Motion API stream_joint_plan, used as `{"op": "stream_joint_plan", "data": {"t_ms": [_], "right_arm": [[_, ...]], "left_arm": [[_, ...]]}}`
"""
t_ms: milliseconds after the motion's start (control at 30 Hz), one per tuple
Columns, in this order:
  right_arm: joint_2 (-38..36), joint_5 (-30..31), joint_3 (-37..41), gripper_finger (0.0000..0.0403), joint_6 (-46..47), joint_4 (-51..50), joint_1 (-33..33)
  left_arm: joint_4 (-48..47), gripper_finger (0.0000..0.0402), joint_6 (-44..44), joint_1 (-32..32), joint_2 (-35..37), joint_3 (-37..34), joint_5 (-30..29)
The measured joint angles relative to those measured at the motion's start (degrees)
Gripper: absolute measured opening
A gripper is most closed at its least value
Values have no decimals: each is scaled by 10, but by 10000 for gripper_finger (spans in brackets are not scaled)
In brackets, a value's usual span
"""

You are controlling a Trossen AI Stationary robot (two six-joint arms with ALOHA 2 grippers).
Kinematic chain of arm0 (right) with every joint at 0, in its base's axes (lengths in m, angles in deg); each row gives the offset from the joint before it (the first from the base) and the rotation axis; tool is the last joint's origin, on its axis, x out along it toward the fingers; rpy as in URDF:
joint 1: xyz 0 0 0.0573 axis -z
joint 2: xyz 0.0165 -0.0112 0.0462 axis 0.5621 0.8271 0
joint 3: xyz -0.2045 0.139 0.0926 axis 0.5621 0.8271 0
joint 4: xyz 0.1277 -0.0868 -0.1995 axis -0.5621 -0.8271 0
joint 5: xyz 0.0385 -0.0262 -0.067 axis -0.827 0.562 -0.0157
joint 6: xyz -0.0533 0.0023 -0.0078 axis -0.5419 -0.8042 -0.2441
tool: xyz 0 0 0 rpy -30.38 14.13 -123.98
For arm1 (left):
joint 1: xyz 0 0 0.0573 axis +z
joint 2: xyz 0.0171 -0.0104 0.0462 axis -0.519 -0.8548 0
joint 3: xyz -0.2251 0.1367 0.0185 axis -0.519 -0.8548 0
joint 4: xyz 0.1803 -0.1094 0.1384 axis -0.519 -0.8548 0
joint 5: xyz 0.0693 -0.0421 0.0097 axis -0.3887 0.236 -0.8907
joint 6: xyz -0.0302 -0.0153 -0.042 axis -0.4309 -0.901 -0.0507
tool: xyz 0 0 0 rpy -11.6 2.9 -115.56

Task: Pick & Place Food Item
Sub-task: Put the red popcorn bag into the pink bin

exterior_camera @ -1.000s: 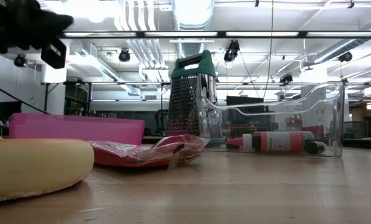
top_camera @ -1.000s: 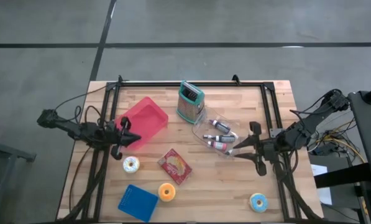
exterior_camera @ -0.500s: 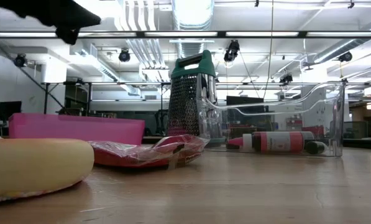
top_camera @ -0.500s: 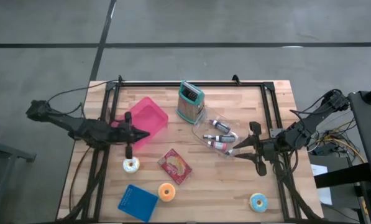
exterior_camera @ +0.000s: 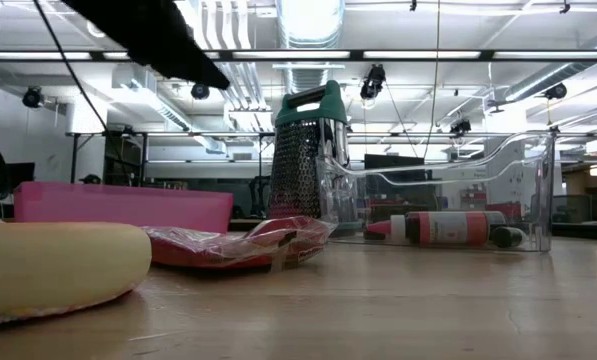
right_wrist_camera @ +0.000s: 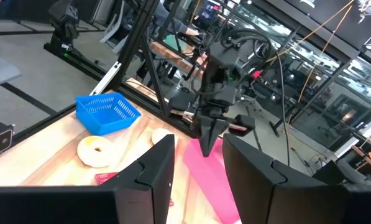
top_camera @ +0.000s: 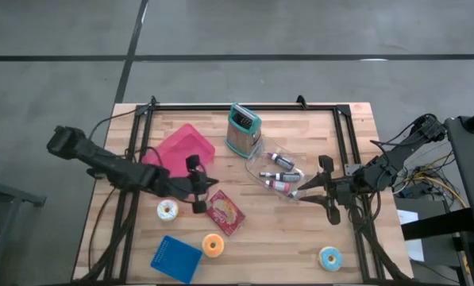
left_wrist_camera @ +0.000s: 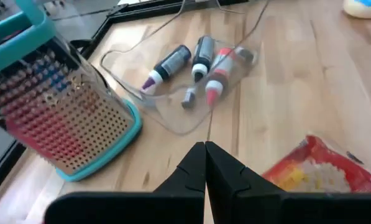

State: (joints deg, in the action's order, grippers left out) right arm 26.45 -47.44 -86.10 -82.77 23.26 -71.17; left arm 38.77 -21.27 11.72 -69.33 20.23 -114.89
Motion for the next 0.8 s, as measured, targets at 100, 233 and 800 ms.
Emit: {"op": "stream_joint_plan", "data": {"t_ms": [100, 233, 800], "right_arm": [[0, 0, 0, 135, 0, 0, 0], [0, 0, 0, 137, 0, 0, 0], [0, 0, 0, 136, 0, 0, 0]], "left_arm": [[-5, 5, -4, 10, -28, 33, -2], [-19, 5, -51, 26, -46, 64, -26], [-131, 55, -188, 72, -114, 94, 104]]}}
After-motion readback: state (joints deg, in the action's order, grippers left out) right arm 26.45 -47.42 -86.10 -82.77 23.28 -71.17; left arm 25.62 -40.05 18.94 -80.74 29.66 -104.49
